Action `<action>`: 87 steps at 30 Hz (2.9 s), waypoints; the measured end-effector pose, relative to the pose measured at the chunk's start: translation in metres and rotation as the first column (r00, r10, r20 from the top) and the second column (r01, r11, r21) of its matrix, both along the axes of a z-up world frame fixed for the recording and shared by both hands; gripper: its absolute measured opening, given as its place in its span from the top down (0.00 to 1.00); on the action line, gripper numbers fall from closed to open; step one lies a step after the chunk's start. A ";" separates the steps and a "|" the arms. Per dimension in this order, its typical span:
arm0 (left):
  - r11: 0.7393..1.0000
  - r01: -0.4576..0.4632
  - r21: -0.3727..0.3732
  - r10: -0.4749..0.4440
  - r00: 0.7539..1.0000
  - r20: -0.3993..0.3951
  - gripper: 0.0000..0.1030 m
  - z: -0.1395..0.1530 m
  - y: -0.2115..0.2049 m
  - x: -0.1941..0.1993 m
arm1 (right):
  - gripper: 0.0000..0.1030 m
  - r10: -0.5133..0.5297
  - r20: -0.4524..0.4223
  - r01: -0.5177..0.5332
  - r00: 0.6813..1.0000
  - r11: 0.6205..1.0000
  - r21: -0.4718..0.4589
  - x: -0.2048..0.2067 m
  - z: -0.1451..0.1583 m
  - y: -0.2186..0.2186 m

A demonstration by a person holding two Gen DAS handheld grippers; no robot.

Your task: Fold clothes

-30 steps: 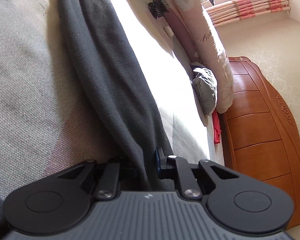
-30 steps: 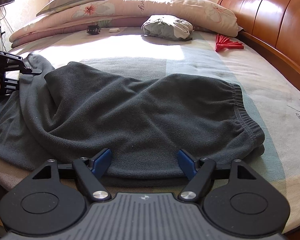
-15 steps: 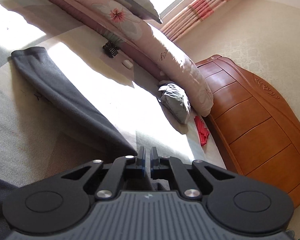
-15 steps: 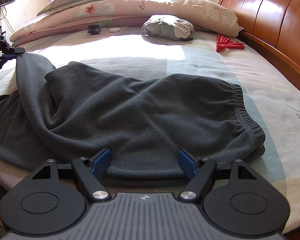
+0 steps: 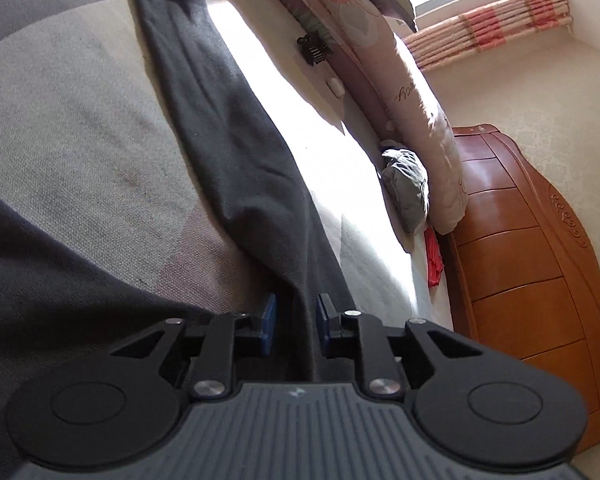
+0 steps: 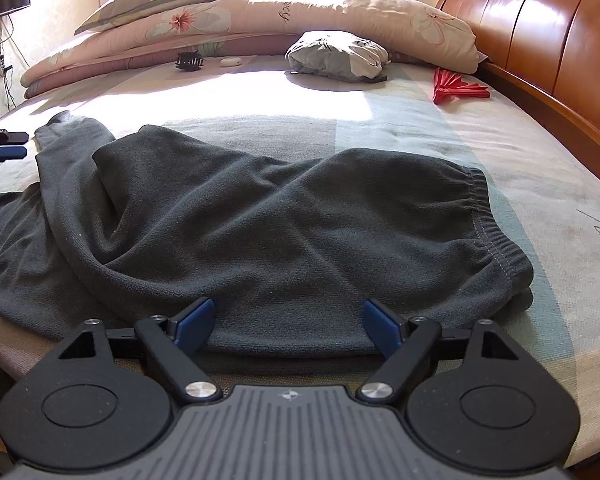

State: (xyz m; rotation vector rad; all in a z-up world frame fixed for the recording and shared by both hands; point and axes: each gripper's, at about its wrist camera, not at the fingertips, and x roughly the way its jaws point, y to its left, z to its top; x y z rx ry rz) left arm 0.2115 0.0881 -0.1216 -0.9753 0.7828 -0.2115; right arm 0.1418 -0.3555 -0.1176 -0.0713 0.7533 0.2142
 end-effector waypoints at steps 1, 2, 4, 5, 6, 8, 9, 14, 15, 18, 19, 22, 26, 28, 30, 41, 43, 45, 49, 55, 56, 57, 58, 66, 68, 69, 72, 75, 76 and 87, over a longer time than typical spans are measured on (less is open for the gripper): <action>0.998 -0.008 -0.064 0.007 1.000 -0.014 0.72 -0.011 0.004 0.003 | 0.16 -0.001 -0.002 0.001 1.000 1.000 0.000 0.000 0.000 0.000; 0.994 -0.027 -0.108 0.024 0.999 -0.032 0.61 -0.020 0.007 0.005 | 0.15 -0.002 -0.003 0.002 1.000 1.000 0.001 0.001 0.000 0.000; 0.986 -0.047 -0.159 0.043 0.999 -0.027 0.60 -0.030 0.009 0.010 | 0.14 -0.002 -0.003 0.002 1.000 1.000 0.002 0.000 0.000 0.000; 0.984 -0.054 -0.167 0.051 0.999 -0.018 0.60 -0.030 0.008 0.013 | 0.13 -0.001 -0.003 0.001 1.000 1.000 0.001 0.001 0.000 0.001; 0.984 -0.051 -0.168 0.049 0.999 -0.018 0.60 -0.031 0.007 0.018 | 0.13 0.000 -0.004 0.000 1.000 1.000 -0.001 0.001 0.000 0.001; 0.983 -0.040 -0.178 0.039 0.999 -0.012 0.60 -0.031 0.002 0.028 | 0.12 0.001 -0.008 -0.001 1.000 1.000 -0.002 0.002 0.000 0.002; 0.982 -0.035 -0.187 0.033 0.999 -0.012 0.60 -0.032 0.000 0.034 | 0.11 0.001 -0.009 -0.001 1.000 1.000 -0.002 0.003 0.000 0.002; 0.989 -0.012 -0.150 0.009 1.000 -0.022 0.76 -0.037 -0.016 0.058 | 0.08 -0.001 -0.013 0.001 1.000 1.000 -0.003 0.006 -0.002 0.004; 0.994 0.000 -0.111 -0.004 1.000 -0.029 0.87 -0.039 -0.020 0.062 | 0.07 -0.002 -0.014 0.002 1.000 1.000 -0.002 0.006 -0.002 0.004; 0.996 -0.011 -0.083 0.008 0.999 -0.041 0.93 -0.044 -0.023 0.061 | 0.06 -0.003 -0.012 0.003 1.000 1.000 0.002 0.007 -0.003 0.004; 0.997 -0.016 -0.081 0.013 0.999 -0.039 0.94 -0.044 -0.024 0.060 | 0.06 -0.003 -0.012 0.003 1.000 1.000 0.004 0.007 -0.003 0.004; 0.998 -0.032 -0.062 0.030 0.999 -0.028 0.99 -0.031 -0.025 0.052 | 0.06 -0.002 -0.015 0.002 1.000 1.000 0.001 0.007 -0.002 0.004; 0.999 -0.030 -0.011 0.030 0.998 0.049 1.00 0.002 -0.027 0.035 | 0.07 -0.006 -0.019 0.006 1.000 1.000 -0.003 0.007 0.001 0.005; 0.998 -0.030 0.048 0.025 0.995 0.096 1.00 0.024 -0.029 0.024 | 0.07 -0.006 -0.018 0.006 1.000 1.000 0.002 0.005 0.004 0.005; 0.992 -0.033 0.123 0.016 0.991 0.133 1.00 0.044 -0.033 0.010 | 0.07 -0.001 -0.010 0.001 1.000 1.000 0.012 0.002 0.009 0.005; 0.975 -0.061 0.213 0.019 0.981 0.195 1.00 0.086 -0.034 -0.071 | 0.30 0.064 0.042 -0.066 0.997 0.995 0.070 -0.021 0.033 0.013; 0.975 -0.071 0.213 0.032 0.983 0.182 1.00 0.083 -0.031 -0.083 | 0.40 0.098 0.050 -0.102 0.994 0.992 0.072 -0.026 0.035 0.016; 0.973 -0.073 0.221 0.036 0.986 0.165 1.00 0.079 -0.030 -0.093 | 0.47 0.153 0.065 -0.156 0.986 0.987 0.046 -0.033 0.035 0.023; 0.963 -0.086 0.254 0.051 0.989 0.141 1.00 0.073 -0.031 -0.102 | 0.56 0.280 0.076 -0.278 0.957 0.960 -0.043 -0.044 0.031 0.045; 0.970 -0.083 0.228 0.051 0.988 0.143 1.00 0.078 -0.030 -0.110 | 0.70 0.477 0.064 -0.452 0.877 0.862 -0.228 -0.053 0.021 0.080; 0.969 -0.083 0.231 0.049 0.987 0.150 1.00 0.080 -0.031 -0.110 | 0.70 0.507 0.058 -0.477 0.860 0.839 -0.260 -0.054 0.020 0.085; 0.969 -0.084 0.233 0.047 0.986 0.157 1.00 0.082 -0.032 -0.111 | 0.71 0.538 0.055 -0.502 0.841 0.815 -0.290 -0.055 0.019 0.090; 0.968 -0.083 0.238 0.045 0.986 0.162 1.00 0.084 -0.033 -0.110 | 0.71 0.562 0.055 -0.520 0.825 0.794 -0.315 -0.057 0.018 0.095; 0.973 -0.069 0.221 0.029 0.983 0.180 1.00 0.092 -0.035 -0.106 | 0.73 0.675 0.042 -0.571 0.736 0.654 -0.495 -0.062 0.002 0.139; 0.972 -0.070 0.224 0.029 0.983 0.182 1.00 0.093 -0.035 -0.107 | 0.83 0.676 0.041 -0.557 0.735 0.638 -0.532 -0.063 -0.003 0.141; 0.971 -0.070 0.227 0.028 0.983 0.181 1.00 0.094 -0.034 -0.107 | 0.90 0.675 0.042 -0.548 0.737 0.633 -0.548 -0.063 -0.005 0.141; 0.967 -0.060 0.247 0.016 0.984 0.175 1.00 0.093 -0.034 -0.109 | 0.97 0.673 0.061 -0.524 0.737 0.626 -0.577 -0.067 0.001 0.135; 0.955 -0.045 0.294 -0.003 0.987 0.159 1.00 0.091 -0.035 -0.110 | 0.97 0.680 0.060 -0.534 0.731 0.625 -0.569 -0.071 0.011 0.128; 0.950 -0.041 0.309 -0.004 0.989 0.146 1.00 0.087 -0.034 -0.109 | 0.97 0.683 0.057 -0.542 0.728 0.625 -0.562 -0.072 0.015 0.126; 0.935 -0.010 0.354 0.008 1.000 0.007 0.99 0.045 -0.023 -0.107 | 0.93 0.644 -0.005 -0.587 0.765 0.694 -0.416 -0.060 0.006 0.122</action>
